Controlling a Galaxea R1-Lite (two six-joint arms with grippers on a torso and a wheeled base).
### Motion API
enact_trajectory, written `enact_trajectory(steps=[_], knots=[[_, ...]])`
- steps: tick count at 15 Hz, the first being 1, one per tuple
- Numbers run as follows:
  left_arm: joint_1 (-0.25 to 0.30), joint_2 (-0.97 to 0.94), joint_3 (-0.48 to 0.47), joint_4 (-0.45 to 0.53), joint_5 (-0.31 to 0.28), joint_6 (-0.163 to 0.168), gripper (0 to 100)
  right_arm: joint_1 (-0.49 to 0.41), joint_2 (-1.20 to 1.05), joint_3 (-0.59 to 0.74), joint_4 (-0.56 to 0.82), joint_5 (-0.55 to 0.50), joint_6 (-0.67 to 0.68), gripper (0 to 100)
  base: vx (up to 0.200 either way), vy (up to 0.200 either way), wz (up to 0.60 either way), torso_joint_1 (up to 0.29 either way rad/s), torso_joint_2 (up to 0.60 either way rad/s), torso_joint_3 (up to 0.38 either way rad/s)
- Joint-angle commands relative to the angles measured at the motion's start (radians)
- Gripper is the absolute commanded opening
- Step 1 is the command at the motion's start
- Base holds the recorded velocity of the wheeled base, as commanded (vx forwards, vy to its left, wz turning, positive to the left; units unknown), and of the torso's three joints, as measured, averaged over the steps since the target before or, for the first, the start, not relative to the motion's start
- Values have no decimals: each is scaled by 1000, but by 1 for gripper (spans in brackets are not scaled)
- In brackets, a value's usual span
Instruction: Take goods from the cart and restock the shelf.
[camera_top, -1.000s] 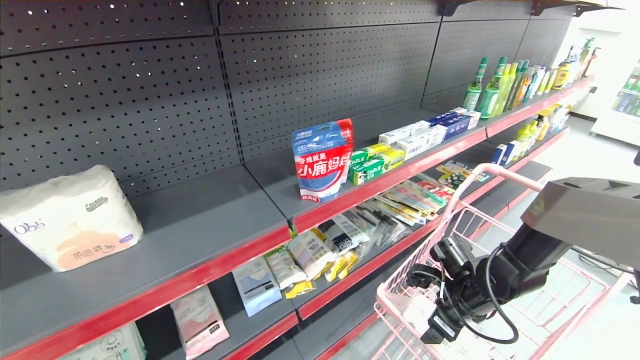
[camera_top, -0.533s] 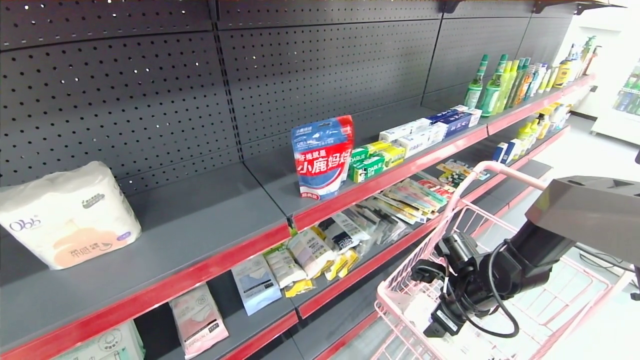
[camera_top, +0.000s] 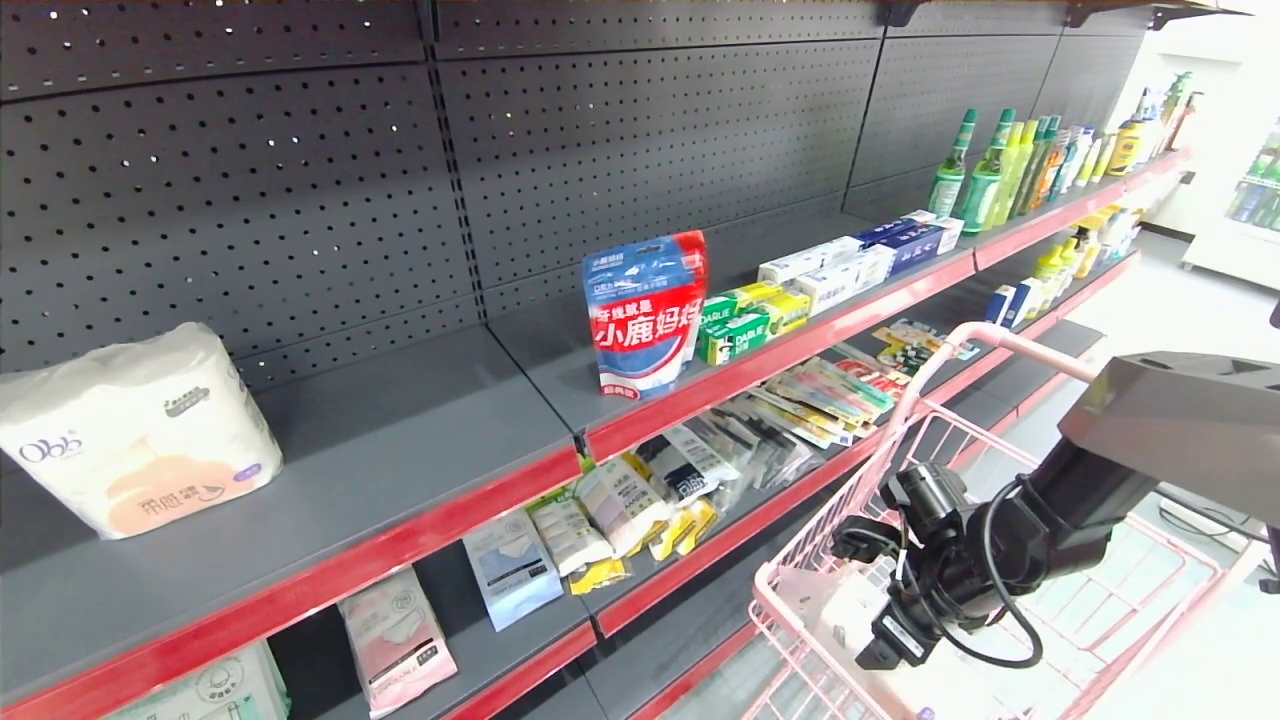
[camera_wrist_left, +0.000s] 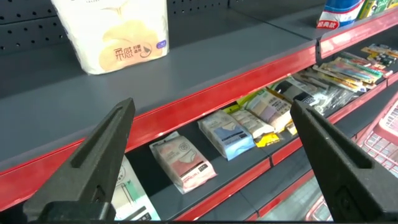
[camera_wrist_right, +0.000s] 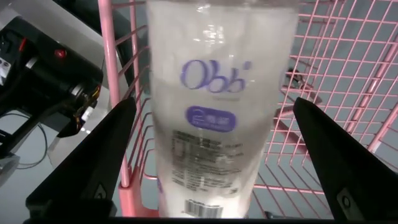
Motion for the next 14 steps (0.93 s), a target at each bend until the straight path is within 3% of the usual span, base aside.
enact_trajectory(steps=[1,10,14], knots=[[0,1,0,0,0,0,100,-4,2,0,-5,3,-4,100,0,0,0,0,0,0],[0,1,0,0,0,5,100,-9,19,7,-33,5,-22,100,0,0,0,0,0,0],[0,1,0,0,-1,6,100,-13,21,7,-37,23,-30,100,0,0,0,-122,293,165]])
